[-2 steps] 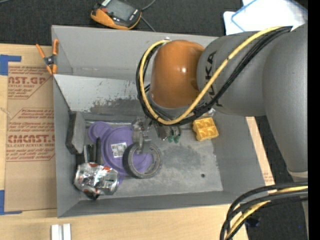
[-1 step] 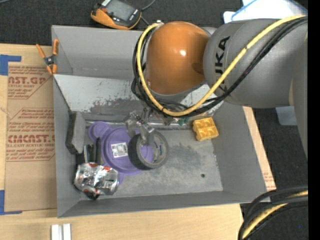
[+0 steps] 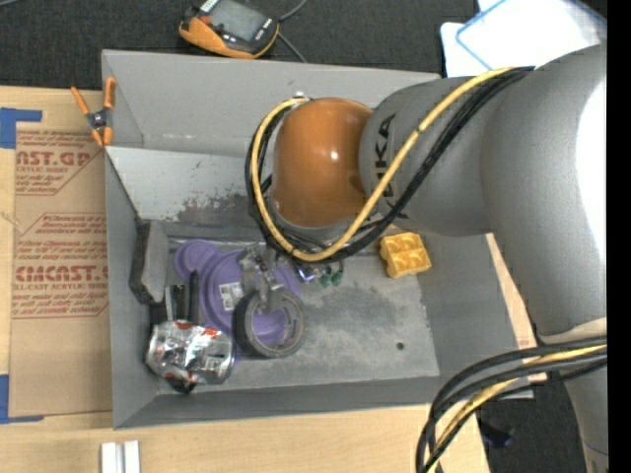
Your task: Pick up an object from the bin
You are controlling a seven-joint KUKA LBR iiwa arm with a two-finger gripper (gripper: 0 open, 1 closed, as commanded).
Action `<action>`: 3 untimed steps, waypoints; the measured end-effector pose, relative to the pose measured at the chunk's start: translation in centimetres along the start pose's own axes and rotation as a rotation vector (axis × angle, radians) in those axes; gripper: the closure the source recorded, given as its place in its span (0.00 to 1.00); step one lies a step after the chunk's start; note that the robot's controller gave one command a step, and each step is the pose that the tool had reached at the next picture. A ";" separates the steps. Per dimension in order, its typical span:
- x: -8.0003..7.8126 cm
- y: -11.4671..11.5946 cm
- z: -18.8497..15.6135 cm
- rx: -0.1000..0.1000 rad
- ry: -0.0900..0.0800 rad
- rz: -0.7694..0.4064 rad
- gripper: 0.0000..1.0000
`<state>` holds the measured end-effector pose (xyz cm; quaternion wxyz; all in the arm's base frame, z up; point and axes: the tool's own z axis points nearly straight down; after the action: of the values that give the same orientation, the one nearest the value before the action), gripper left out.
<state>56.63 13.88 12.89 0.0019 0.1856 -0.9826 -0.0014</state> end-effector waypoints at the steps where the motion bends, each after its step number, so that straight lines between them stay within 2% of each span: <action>1: 0.2 1.0 1.2 0.001 -0.003 -0.114 1.00; 2: -1.0 -0.1 -4.1 -0.002 0.004 0.063 1.00; 3: 0.6 1.1 -5.4 -0.003 0.001 -0.201 1.00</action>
Offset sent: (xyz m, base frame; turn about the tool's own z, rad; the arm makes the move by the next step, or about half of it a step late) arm 0.0127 0.0010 0.0487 0.0698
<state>55.67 14.64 18.35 0.0023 0.2830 -0.9591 -0.0028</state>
